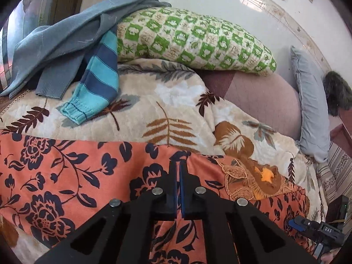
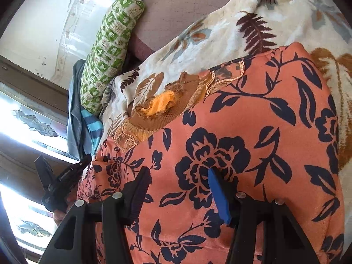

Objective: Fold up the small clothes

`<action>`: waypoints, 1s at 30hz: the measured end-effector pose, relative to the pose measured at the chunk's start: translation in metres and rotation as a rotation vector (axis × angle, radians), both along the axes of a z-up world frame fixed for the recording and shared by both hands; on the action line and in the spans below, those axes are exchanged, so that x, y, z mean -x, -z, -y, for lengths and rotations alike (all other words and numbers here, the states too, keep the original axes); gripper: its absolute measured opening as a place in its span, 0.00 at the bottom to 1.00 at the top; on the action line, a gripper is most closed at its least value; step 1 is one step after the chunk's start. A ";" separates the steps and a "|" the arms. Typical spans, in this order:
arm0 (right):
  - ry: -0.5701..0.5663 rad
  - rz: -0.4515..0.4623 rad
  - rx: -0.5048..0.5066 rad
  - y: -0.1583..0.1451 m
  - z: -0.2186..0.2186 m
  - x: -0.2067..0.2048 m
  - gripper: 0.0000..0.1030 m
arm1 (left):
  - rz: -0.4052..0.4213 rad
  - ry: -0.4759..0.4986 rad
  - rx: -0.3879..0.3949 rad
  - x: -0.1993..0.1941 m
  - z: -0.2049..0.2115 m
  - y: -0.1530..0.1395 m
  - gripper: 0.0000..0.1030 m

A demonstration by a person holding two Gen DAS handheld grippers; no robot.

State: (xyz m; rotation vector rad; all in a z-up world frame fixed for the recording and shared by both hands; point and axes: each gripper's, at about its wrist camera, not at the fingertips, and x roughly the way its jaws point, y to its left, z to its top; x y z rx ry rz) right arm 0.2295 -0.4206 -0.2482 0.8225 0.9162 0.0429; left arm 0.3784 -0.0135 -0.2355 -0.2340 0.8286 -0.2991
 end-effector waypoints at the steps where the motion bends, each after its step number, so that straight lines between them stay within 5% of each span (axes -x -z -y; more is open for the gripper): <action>1: 0.008 0.007 0.012 -0.002 0.002 0.001 0.56 | 0.009 -0.012 -0.016 0.001 -0.001 -0.002 0.02; 2: 0.018 0.021 0.021 -0.005 0.004 0.002 0.56 | 0.012 -0.018 -0.027 0.000 -0.001 -0.002 0.04; 3: 0.024 0.039 0.025 -0.009 0.006 0.002 0.56 | -0.003 -0.023 -0.031 -0.002 -0.001 0.000 0.23; 4: 0.023 0.052 0.027 -0.012 0.008 0.002 0.56 | -0.031 -0.026 -0.025 -0.004 0.000 0.003 0.59; 6: 0.031 0.063 0.033 -0.016 0.011 0.001 0.56 | -0.048 -0.029 0.027 -0.004 0.001 0.010 0.90; 11: 0.060 0.051 -0.032 -0.009 0.020 0.000 0.56 | -0.079 0.088 0.128 -0.004 0.020 0.014 0.90; 14: 0.059 0.046 -0.041 -0.007 0.020 -0.002 0.56 | -0.161 0.113 0.108 -0.008 0.032 0.027 0.90; 15: 0.056 0.047 -0.037 -0.008 0.019 -0.002 0.56 | -0.177 0.107 0.068 -0.010 0.036 0.032 0.80; 16: 0.051 0.049 -0.032 -0.009 0.017 -0.002 0.56 | -0.189 0.105 0.030 -0.011 0.038 0.037 0.51; 18: 0.045 0.050 -0.016 -0.010 0.014 -0.002 0.56 | -0.229 0.085 -0.044 -0.013 0.038 0.047 0.24; 24: 0.067 0.033 0.014 -0.009 0.020 -0.002 0.56 | -0.265 0.136 0.051 -0.011 0.025 0.039 0.25; 27: 0.069 -0.026 0.020 0.002 0.026 -0.007 0.56 | -0.316 0.128 0.130 -0.012 0.009 0.035 0.55; 30: 0.079 -0.027 -0.018 0.009 0.031 -0.008 0.56 | -0.288 0.093 0.087 -0.007 -0.003 0.027 0.60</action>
